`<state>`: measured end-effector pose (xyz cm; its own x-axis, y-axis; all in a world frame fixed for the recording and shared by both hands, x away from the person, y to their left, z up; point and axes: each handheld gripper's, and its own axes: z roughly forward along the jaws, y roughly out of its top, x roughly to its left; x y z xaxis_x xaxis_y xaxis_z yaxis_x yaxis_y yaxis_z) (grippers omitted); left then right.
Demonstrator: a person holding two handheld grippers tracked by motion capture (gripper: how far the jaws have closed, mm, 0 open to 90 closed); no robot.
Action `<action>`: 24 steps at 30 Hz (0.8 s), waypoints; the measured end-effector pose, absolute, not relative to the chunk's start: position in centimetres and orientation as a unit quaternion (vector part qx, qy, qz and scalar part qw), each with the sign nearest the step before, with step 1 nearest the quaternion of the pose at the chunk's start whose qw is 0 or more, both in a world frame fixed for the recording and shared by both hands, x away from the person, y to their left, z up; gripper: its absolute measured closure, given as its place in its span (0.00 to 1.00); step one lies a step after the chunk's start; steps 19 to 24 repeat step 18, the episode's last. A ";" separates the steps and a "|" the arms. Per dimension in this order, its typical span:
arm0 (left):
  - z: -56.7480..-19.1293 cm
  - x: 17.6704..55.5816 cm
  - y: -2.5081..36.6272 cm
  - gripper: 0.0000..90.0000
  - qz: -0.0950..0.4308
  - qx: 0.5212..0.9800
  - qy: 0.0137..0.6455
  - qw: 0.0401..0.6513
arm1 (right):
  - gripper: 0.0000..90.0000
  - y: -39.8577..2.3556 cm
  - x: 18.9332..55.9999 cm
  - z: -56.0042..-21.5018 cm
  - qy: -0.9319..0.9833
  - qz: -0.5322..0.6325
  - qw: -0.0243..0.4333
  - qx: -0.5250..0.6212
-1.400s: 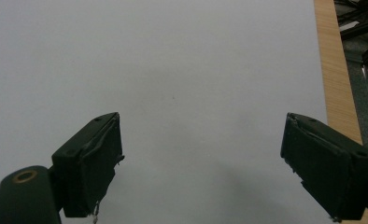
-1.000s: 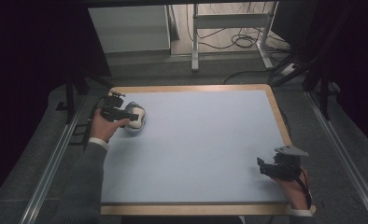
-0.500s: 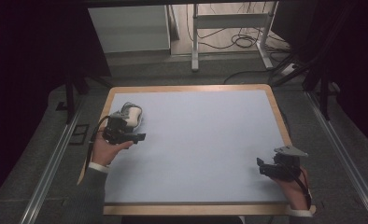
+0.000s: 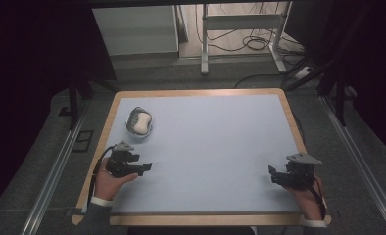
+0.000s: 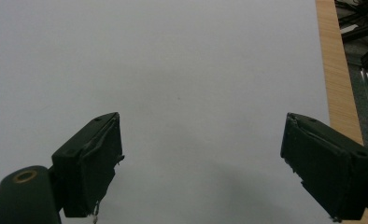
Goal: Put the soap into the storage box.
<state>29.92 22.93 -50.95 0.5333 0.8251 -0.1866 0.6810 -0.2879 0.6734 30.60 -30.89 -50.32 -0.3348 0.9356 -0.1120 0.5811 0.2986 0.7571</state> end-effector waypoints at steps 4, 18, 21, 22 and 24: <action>-51.9 29.2 23.0 0.36 0.088 0.795 0.475 0.367 | 0.14 -30.8 30.6 -50.3 0.756 0.313 0.283 0.500; -52.1 29.2 23.1 0.35 0.089 0.793 0.478 0.368 | 0.14 -30.5 30.6 -50.3 0.758 0.317 0.285 0.494; -52.1 29.2 23.1 0.35 0.089 0.793 0.478 0.368 | 0.14 -30.5 30.6 -50.3 0.758 0.317 0.285 0.494; -52.1 29.2 23.1 0.35 0.089 0.793 0.478 0.368 | 0.14 -30.5 30.6 -50.3 0.758 0.317 0.285 0.494; -52.1 29.2 23.1 0.35 0.089 0.793 0.478 0.368 | 0.14 -30.5 30.6 -50.3 0.758 0.317 0.285 0.494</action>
